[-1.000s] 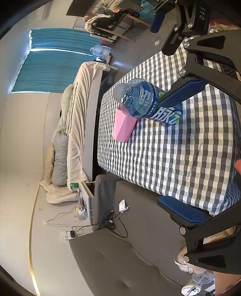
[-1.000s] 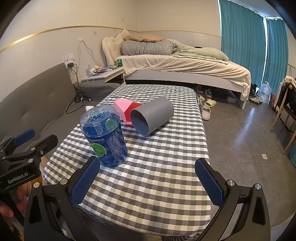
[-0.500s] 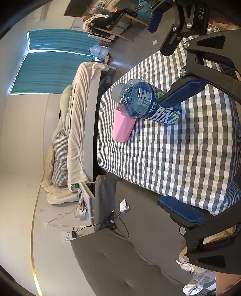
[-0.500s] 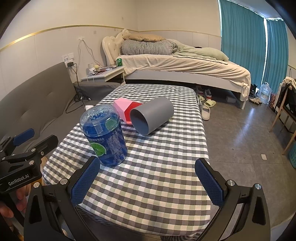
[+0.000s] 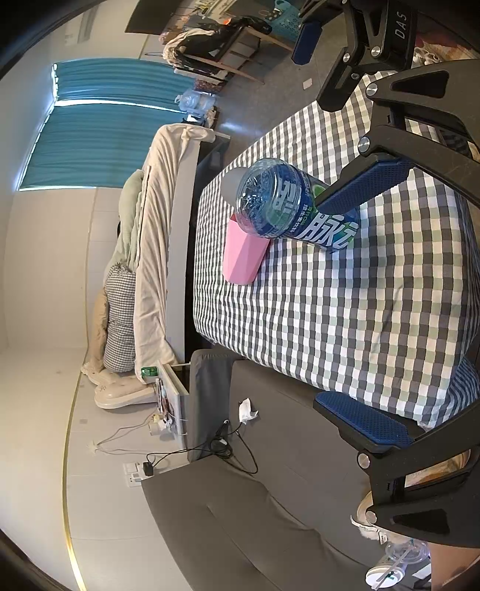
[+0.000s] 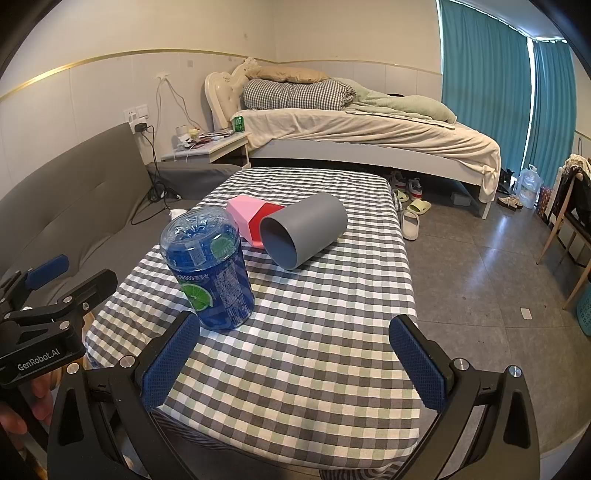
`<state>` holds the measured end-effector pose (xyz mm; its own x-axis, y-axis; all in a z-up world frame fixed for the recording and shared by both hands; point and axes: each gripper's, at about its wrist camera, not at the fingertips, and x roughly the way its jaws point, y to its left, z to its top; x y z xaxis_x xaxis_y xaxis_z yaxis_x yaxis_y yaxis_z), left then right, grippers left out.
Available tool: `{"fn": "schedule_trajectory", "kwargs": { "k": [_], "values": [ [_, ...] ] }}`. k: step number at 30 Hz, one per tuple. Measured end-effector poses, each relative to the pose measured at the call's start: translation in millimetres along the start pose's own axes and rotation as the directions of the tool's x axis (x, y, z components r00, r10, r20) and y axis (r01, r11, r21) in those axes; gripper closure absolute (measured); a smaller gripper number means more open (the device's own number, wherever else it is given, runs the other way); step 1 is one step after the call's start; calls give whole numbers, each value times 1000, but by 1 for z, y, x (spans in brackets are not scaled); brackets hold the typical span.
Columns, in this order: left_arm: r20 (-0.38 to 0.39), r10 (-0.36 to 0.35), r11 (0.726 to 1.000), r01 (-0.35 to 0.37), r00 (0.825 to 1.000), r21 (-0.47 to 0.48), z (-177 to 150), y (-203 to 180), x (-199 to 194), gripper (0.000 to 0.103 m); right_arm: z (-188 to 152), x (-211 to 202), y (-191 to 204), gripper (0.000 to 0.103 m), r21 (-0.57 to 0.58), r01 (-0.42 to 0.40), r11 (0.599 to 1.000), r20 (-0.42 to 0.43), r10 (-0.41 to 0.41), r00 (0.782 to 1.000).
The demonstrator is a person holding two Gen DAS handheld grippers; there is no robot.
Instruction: Flip cup upside down
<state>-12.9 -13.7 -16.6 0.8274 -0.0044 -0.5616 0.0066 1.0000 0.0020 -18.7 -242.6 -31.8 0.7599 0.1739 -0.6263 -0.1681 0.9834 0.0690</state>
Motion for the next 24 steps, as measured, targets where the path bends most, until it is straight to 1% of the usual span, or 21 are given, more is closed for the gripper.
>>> {"fn": "schedule_trajectory", "kwargs": {
  "k": [21,24],
  "values": [
    [4,5,1000,-5,1000,4,-1,-1,-1,4,0,0,1,0,-2,2,1000,-2,-2,1000],
    [3,-5,1000,5,1000,8,-1,-2,-1,4,-1,0,1,0,-1,2,1000,-1,-2,1000]
  ]
}}
